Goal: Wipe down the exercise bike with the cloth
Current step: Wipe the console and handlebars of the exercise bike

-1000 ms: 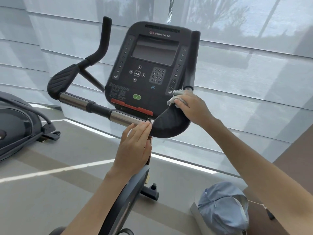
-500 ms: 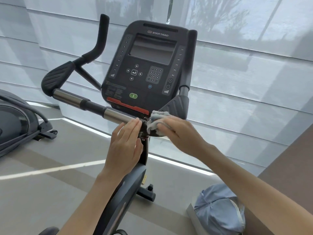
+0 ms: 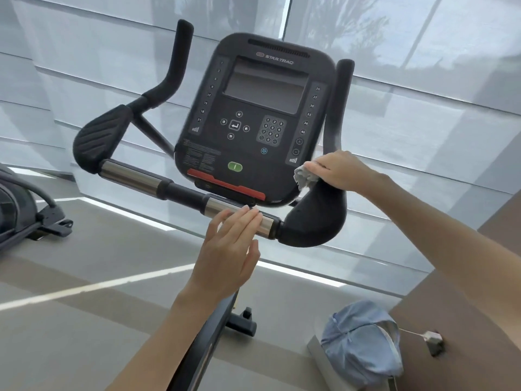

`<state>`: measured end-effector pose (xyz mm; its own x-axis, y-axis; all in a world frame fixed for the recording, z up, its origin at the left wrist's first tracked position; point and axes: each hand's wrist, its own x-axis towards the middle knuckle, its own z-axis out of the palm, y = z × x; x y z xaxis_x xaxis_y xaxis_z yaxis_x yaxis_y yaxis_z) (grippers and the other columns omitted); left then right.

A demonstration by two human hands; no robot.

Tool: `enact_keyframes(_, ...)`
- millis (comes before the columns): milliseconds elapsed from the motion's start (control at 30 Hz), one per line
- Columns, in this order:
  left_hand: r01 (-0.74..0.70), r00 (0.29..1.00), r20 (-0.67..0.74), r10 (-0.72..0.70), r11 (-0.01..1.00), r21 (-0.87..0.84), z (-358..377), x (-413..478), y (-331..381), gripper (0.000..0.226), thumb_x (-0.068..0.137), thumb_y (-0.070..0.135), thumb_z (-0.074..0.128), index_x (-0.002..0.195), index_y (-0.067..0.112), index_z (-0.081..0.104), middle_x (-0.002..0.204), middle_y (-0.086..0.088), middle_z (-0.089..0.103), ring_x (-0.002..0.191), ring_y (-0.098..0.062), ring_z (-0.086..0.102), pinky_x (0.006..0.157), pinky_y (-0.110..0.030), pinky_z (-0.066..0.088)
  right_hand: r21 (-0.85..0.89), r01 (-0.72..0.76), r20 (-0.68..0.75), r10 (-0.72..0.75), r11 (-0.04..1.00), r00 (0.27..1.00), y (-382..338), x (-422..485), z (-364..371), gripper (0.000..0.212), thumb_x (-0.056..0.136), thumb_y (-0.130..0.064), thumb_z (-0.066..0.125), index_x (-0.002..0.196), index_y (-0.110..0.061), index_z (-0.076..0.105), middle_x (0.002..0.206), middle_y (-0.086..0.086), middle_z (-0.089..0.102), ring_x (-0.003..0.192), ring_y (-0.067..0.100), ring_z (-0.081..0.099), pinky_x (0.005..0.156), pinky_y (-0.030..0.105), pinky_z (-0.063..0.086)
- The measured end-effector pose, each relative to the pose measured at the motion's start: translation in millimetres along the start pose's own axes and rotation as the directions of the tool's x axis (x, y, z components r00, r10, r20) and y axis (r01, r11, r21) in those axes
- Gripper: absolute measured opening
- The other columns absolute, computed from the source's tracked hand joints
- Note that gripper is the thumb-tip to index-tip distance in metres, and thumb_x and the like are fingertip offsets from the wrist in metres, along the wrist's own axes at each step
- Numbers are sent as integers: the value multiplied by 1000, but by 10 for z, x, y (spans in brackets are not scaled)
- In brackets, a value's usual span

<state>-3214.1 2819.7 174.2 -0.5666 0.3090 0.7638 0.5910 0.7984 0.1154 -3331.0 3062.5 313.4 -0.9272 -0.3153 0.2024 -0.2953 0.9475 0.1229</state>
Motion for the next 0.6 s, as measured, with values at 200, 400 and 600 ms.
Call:
enact_keyframes(200,-38,999,-1,38,997,-60,-29,2,-72,40,93,19,39,123,3,61,127,-9,61,125,-23,51,110,-43,30,-41,55,-7,-55,998,998,-381,-284,23,49,96,-44,28,70,-14,57,70,3,62,70,23,54,69,37,41)
enact_keyframes(400,-49,999,-14,48,993,-107,-35,-44,-103,40,93,16,41,124,2,60,129,-10,60,127,-23,50,110,-44,31,-94,177,-83,-184,980,979,-909,-640,125,49,97,-39,22,88,-20,66,79,-3,66,77,16,57,70,33,42)
enact_keyframes(600,-34,999,-31,30,990,-135,-71,-95,-113,41,92,17,41,126,2,58,130,-11,58,127,-24,49,113,-40,27,253,225,-303,-144,941,942,-1033,-935,163,38,100,-25,39,73,-9,60,66,4,60,65,20,53,66,34,42)
